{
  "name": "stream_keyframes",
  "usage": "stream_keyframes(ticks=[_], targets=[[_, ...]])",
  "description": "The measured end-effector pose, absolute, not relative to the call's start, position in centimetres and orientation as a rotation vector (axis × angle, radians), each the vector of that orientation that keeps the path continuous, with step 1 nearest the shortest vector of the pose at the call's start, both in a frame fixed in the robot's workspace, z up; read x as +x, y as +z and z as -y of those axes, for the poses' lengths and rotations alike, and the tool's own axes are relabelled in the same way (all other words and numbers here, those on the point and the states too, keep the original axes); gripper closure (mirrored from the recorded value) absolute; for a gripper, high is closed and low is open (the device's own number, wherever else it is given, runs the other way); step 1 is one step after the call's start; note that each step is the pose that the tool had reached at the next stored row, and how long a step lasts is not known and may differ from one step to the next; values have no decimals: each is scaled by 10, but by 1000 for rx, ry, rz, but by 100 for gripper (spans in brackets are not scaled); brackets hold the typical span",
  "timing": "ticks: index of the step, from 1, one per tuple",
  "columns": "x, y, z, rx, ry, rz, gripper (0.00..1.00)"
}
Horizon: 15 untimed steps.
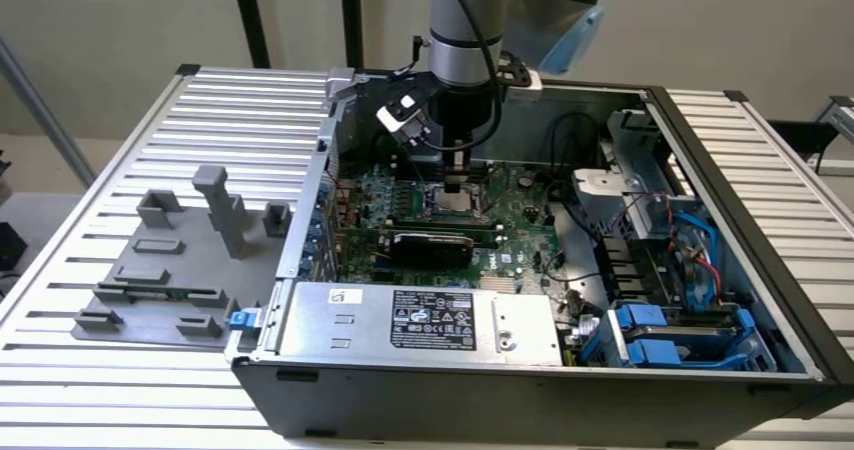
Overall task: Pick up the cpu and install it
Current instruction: 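Close the cpu cover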
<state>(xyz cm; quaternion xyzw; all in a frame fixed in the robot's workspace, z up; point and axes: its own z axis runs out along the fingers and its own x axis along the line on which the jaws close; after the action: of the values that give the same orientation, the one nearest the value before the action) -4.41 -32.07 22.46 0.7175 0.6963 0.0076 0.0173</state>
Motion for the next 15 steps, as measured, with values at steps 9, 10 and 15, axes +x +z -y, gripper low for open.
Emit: stream_keyframes(ticks=[9, 10, 15], targets=[[-12, 249, 323, 2245, -7, -2179, 89], [-8, 253, 323, 2247, -10, -2181, 89], [12, 271, 324, 2255, -23, -2189, 89]])
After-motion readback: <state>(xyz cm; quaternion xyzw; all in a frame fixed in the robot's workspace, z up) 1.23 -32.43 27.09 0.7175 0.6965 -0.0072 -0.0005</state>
